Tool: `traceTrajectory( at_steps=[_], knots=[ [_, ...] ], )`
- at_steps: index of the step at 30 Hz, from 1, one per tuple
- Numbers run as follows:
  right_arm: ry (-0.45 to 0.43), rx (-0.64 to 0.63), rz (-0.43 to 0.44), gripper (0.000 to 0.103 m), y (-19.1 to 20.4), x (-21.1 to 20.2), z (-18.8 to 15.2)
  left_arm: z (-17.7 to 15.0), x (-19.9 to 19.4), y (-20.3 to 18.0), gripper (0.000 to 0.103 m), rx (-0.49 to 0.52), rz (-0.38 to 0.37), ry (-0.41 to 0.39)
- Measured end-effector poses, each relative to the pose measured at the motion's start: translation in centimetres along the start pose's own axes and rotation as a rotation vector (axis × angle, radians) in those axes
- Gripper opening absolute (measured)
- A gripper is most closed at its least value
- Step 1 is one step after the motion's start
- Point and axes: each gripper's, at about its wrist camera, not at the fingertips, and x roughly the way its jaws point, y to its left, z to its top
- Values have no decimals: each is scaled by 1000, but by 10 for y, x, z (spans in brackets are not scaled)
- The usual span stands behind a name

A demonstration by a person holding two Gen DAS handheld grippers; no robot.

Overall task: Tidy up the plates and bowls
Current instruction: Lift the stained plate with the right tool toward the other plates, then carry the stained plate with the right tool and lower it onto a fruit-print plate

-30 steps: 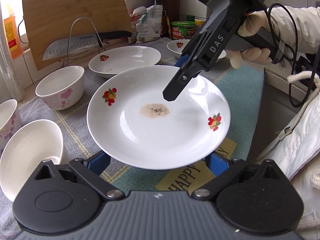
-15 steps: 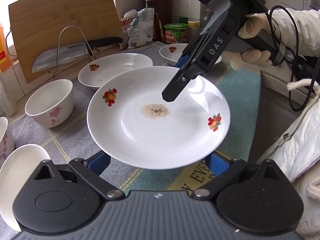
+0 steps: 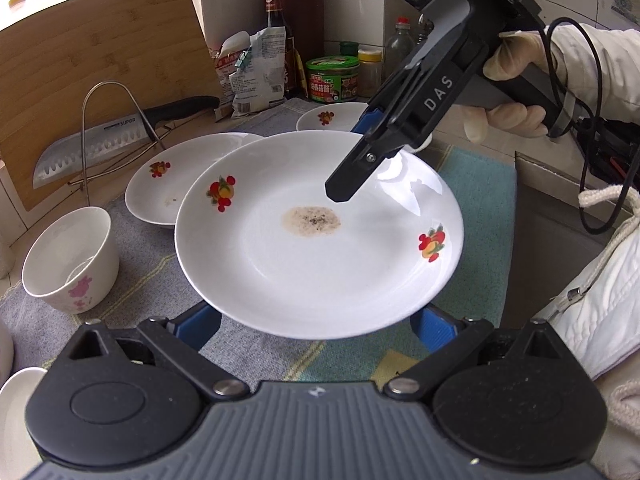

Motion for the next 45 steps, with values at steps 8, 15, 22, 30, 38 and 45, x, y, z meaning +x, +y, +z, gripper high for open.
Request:
traceTrajectory(
  at_steps=[8,15,22,30,38,45],
  knots=[
    [-31,20,-30,78,-24,-20,-3,24,17,-7,100,12,-26,-4],
    [-50,45,-59,78,-48,-37,-12,45,36,-13,100,31,-45,-9],
    [-62,74,-68,78,-71,-46,-19,67,59,-16,100,25,-59,-1],
    [-87,119,-77,78,-105,-58,-25,93,86,-22,100,55,-62,-1],
    [-114,153,-105,78,-137,-69,-31,117,113,-29,100,115,-70,-1],
    [-119,182,-144,78,-160,-71,-38,131,139,-32,100,142,-99,7]
  ],
)
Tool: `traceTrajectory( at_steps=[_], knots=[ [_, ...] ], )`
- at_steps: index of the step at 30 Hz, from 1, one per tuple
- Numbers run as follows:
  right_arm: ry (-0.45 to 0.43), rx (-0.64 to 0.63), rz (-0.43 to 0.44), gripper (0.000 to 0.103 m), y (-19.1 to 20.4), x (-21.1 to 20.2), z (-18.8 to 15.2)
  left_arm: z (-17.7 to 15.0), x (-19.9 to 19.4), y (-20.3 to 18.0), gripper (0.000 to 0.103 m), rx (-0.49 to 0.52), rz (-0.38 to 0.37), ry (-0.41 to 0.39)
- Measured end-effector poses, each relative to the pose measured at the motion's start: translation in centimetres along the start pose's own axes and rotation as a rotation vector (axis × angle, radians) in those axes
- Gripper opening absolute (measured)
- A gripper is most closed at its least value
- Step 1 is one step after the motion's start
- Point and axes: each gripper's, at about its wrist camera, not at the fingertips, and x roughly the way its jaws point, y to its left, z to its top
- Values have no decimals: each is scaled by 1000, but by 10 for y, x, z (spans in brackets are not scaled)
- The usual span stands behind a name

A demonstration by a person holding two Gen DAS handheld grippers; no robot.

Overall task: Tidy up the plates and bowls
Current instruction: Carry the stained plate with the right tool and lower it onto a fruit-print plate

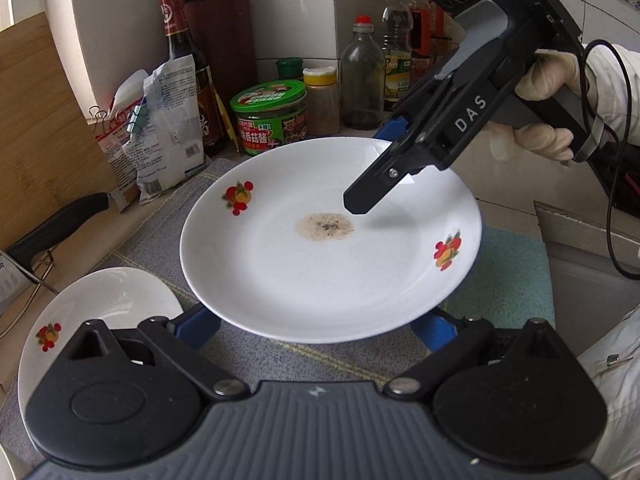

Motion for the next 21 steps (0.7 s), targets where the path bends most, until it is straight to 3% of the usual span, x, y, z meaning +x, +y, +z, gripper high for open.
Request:
traceTrajectory(
  at_steps=[21],
  knots=[
    [39,35,-16,77,-24,13,-5,10,23,-1,100,-7,-71,69]
  ],
)
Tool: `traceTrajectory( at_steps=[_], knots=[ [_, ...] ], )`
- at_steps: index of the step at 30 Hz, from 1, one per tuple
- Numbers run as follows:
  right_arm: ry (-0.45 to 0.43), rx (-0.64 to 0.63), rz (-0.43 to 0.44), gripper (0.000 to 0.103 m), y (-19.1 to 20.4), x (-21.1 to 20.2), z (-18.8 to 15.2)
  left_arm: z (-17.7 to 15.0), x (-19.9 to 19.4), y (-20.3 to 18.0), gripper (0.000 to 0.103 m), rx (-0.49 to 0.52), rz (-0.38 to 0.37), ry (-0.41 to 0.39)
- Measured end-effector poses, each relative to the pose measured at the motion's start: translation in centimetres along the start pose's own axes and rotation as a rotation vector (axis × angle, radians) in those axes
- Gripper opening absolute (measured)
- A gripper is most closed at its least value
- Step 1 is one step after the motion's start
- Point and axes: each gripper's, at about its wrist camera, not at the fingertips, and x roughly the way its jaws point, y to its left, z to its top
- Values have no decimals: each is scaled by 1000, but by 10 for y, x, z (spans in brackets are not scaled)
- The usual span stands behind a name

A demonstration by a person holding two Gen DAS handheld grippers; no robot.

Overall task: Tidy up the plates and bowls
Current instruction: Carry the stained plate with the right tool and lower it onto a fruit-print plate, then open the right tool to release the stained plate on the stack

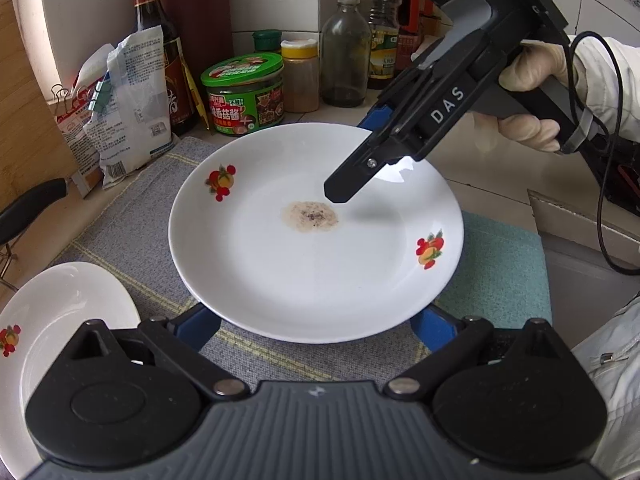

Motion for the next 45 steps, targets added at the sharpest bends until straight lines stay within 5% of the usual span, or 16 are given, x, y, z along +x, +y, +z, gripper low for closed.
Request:
traceTrajectory(
  at_steps=[13,20,42,45],
  knots=[
    [15,-14,-27,78,2,-5,1,0,3,7,99,-33,-1,16],
    [12,-5,-34,78,3,-10,-2,4,1,-10,100,96,18,-39],
    [29,-14,-78,78,15,-16,-10,-6,-17,-13,101,-34,83,-38],
    [44,-16,-83,88,16,-14,-11,-6,-18,-14,101,-43,84,-46]
  ],
)
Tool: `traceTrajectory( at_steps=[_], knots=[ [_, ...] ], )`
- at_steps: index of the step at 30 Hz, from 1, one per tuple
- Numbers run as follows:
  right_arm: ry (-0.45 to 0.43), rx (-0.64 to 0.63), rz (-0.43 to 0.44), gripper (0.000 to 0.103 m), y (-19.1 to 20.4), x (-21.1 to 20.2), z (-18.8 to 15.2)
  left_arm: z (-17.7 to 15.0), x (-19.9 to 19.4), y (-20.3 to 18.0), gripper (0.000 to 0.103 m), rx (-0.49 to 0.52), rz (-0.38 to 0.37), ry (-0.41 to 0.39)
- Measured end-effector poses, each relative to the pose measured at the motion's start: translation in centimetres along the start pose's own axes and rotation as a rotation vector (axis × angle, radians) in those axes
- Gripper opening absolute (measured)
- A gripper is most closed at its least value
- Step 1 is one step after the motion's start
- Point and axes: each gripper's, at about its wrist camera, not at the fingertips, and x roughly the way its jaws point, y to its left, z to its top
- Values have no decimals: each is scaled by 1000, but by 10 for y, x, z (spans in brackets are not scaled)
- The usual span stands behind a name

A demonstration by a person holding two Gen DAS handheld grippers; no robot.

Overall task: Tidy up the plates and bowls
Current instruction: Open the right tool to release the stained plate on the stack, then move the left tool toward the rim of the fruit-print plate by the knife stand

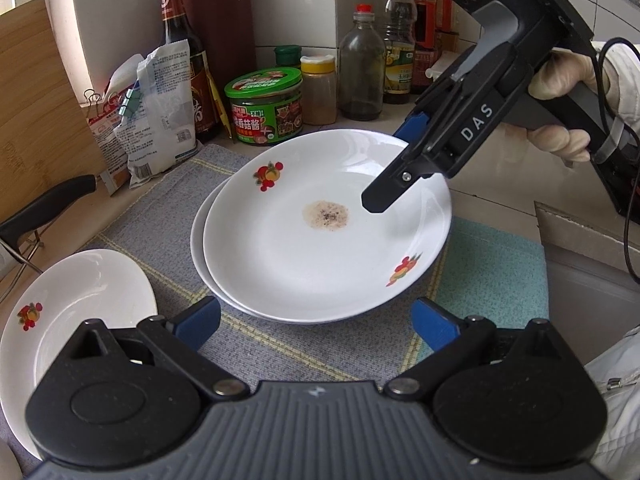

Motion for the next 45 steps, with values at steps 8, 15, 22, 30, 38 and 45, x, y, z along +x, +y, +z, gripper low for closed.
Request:
traceTrajectory(
  at_steps=[8,15,22,30,38,45],
  knots=[
    [-22,-36,-34,103,10,-6,-2,-3,-6,-1,102,-5,15,-2],
    [-35,-90,-67,103,25,-7,-2,-5,-12,0,102,-26,57,-8],
    [-71,-121,-116,103,42,-10,-8,-8,-25,3,102,-87,106,-37],
    [-164,-185,-158,103,80,-19,-11,-23,-50,11,102,-207,235,-30],
    [-213,-210,-152,103,134,-9,-12,-57,-94,28,102,-329,368,-31],
    [-240,-187,-174,103,181,3,-16,-86,-128,54,102,-396,377,-81]
  ],
)
